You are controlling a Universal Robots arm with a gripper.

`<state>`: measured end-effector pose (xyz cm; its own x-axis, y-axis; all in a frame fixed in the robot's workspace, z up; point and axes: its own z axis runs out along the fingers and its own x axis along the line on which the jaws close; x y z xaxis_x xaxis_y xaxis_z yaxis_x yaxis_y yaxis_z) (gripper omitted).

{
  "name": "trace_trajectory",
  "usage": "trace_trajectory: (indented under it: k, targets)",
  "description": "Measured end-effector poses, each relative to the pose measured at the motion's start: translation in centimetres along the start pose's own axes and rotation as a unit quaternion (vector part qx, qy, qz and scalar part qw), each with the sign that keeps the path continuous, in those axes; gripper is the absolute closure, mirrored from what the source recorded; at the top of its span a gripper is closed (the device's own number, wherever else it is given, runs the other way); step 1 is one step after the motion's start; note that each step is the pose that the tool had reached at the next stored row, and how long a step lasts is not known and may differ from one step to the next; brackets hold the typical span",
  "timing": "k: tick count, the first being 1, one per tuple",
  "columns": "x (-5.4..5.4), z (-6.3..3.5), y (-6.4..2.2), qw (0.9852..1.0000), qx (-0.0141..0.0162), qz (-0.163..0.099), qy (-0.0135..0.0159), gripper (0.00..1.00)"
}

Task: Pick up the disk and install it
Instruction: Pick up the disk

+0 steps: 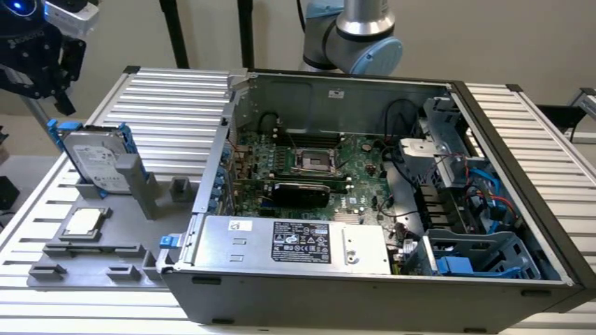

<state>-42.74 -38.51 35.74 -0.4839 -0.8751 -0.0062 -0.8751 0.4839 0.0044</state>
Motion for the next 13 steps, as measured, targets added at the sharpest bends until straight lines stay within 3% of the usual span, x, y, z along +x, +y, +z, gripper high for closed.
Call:
trace_trajectory:
  k: [6,13]
  targets:
    - [0.0,0.0,0.0,0.9985,-0.0007,-0.055,-0.0005,0.89]
    - [0.0,0.01,0.0,0.9931,-0.0018,-0.117,-0.0016,0.89]
